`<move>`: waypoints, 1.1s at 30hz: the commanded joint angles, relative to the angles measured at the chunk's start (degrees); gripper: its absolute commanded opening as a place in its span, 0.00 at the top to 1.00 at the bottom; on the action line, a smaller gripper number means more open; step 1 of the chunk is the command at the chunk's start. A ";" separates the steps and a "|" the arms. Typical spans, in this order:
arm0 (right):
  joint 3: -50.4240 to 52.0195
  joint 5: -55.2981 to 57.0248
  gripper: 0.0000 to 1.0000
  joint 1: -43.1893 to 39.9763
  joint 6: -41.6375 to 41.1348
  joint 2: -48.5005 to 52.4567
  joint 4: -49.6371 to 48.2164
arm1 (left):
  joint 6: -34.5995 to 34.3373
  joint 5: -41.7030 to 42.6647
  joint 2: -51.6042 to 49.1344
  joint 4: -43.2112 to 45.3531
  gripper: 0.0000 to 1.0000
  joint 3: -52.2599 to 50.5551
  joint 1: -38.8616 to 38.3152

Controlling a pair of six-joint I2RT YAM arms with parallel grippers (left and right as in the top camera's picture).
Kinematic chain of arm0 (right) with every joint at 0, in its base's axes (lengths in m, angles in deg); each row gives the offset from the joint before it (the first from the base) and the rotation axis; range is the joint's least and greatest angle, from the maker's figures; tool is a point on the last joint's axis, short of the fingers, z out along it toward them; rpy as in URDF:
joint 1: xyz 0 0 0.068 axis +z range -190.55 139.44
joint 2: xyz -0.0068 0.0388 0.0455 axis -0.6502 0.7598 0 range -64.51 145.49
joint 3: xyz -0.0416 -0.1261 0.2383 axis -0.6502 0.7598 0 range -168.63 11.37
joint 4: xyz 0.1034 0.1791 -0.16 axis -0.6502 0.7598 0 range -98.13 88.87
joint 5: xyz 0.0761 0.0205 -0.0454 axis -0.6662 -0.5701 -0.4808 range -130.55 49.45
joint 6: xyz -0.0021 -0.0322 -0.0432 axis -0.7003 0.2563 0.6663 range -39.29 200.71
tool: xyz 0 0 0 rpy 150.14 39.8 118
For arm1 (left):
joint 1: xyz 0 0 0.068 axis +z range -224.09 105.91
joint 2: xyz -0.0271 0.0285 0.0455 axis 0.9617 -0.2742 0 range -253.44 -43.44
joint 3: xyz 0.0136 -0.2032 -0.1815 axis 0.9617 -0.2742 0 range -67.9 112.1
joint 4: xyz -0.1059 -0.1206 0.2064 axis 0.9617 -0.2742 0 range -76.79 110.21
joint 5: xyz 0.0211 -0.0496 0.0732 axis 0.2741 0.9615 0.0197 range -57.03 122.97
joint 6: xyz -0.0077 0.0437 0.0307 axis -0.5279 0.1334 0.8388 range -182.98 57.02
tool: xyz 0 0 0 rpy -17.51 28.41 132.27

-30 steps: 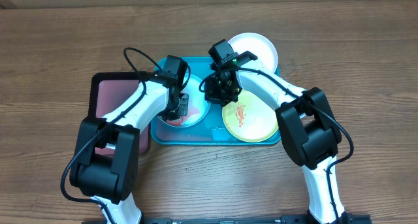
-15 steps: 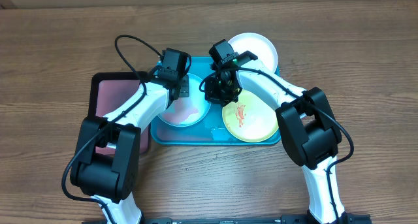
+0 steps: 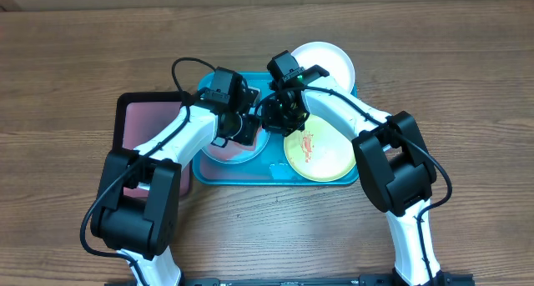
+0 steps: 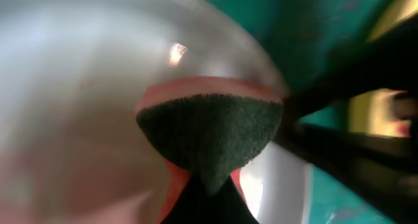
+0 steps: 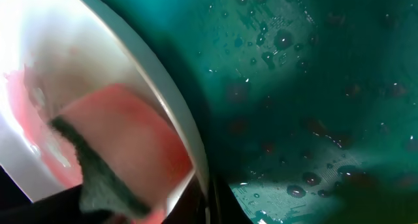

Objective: Clean dirty plates on tray and stack at the side
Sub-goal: 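Scrub the light blue plate with the sponge while the right gripper holds it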

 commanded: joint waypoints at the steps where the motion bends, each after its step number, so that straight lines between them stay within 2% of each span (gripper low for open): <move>1: 0.07 -0.26 0.96 0.46 -0.04 0.61 -0.28 | 0.92 2.27 -0.52 3.63 0.96 0.13 0.48; 4: 0.07 -0.26 0.96 0.46 -0.04 0.61 -0.15 | -5.95 -7.87 -0.52 6.73 0.96 0.13 1.18; 5: 0.07 -0.26 0.96 0.46 -0.07 0.61 -0.15 | -9.07 -14.69 -0.52 6.95 0.96 0.13 1.33; 8: 0.07 -0.26 0.96 0.46 -0.04 0.61 -0.15 | -13.27 -26.12 -1.07 5.27 0.96 0.13 1.42; 12: 0.07 -0.26 0.96 0.46 -0.04 0.61 -0.17 | -16.31 -36.74 -3.93 1.18 0.96 0.13 1.53; 15: 0.07 -0.26 0.96 0.46 -0.04 0.61 -0.17 | -20.61 -39.43 -7.17 -4.70 0.96 0.13 1.53; 19: 0.07 -0.24 0.96 0.46 -0.07 0.61 -0.20 | -21.05 -30.77 -8.59 -10.47 0.96 0.13 1.51; 21: 0.07 -0.24 0.96 0.46 -0.04 0.61 -0.24 | -19.12 -24.52 -8.35 -11.63 0.96 0.24 1.40; 26: 0.07 -0.24 0.96 0.46 -0.04 0.61 -0.20 | -5.38 3.80 -8.28 -13.44 0.96 1.88 1.40; 29: 0.07 -0.26 0.96 0.46 -0.04 0.61 -0.17 | 0.83 16.11 -8.28 -15.43 0.96 3.48 1.57; 31: 0.07 -0.26 0.96 0.46 -0.04 0.61 -0.17 | 2.21 18.36 -8.28 -16.33 0.96 4.61 1.68; 33: 0.07 -0.26 0.96 0.46 -0.04 0.61 -0.17 | 2.36 16.94 -8.28 -16.13 0.96 5.33 1.73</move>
